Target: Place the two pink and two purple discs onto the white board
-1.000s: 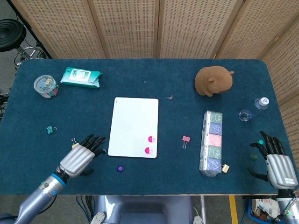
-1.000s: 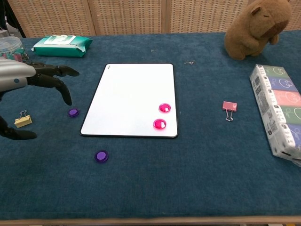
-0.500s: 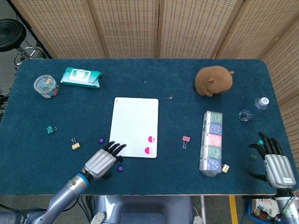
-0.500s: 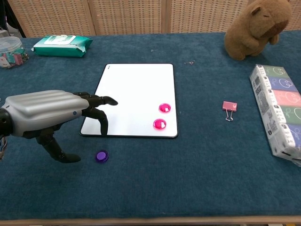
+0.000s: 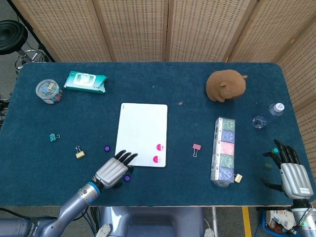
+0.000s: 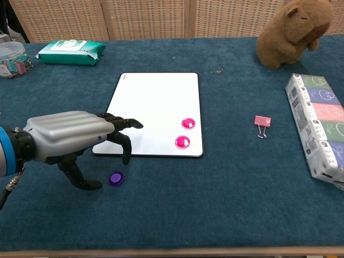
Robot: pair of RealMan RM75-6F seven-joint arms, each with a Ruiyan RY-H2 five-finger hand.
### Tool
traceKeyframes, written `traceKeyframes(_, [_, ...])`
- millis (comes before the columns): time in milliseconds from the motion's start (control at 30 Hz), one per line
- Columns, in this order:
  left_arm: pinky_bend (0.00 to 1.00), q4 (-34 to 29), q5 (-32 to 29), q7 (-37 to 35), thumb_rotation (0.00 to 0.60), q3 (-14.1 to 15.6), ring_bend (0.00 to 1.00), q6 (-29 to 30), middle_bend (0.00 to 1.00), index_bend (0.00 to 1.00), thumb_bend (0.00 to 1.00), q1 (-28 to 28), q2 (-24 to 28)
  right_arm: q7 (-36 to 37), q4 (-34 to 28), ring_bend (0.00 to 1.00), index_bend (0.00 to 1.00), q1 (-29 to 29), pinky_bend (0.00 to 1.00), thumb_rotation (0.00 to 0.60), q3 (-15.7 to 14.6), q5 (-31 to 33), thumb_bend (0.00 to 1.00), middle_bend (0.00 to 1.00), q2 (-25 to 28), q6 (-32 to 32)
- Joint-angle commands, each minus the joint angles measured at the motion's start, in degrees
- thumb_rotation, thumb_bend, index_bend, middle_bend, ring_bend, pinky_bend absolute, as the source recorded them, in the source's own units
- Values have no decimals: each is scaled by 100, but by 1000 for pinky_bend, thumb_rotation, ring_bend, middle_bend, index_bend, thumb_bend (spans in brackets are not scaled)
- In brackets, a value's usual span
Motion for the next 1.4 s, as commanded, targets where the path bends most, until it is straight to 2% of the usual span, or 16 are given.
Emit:
traceKeyframes(33, [0, 42, -55, 21, 600, 34, 0, 8, 0, 409, 245, -40, -48, 9, 4, 0, 290, -13, 0, 600, 17, -8, 176, 0, 2, -13])
traceKeyframes(900, [0, 256, -601, 152, 600, 190, 0, 105, 0, 410, 245, -401, -377, 152, 41, 0, 291, -134, 0, 600, 218, -47, 177, 0, 50, -178])
traceKeyframes(1000, [0, 271, -617, 140, 600, 212, 0, 110, 0, 444, 248, -428, -385, 160, 37, 0, 292, -144, 0, 600, 232, -55, 177, 0, 55, -186])
traceKeyframes(1167, [0, 306, -685, 174, 600, 249, 0, 160, 0, 565, 285, -454, -400, 187, 42, 0, 294, -157, 0, 600, 250, -70, 176, 0, 60, -199])
traceKeyframes(1400, [0, 347, -704, 167, 600, 289, 0, 246, 0, 599, 336, -463, -410, 201, 45, 0, 295, -170, 0, 600, 273, -78, 177, 0, 61, -224])
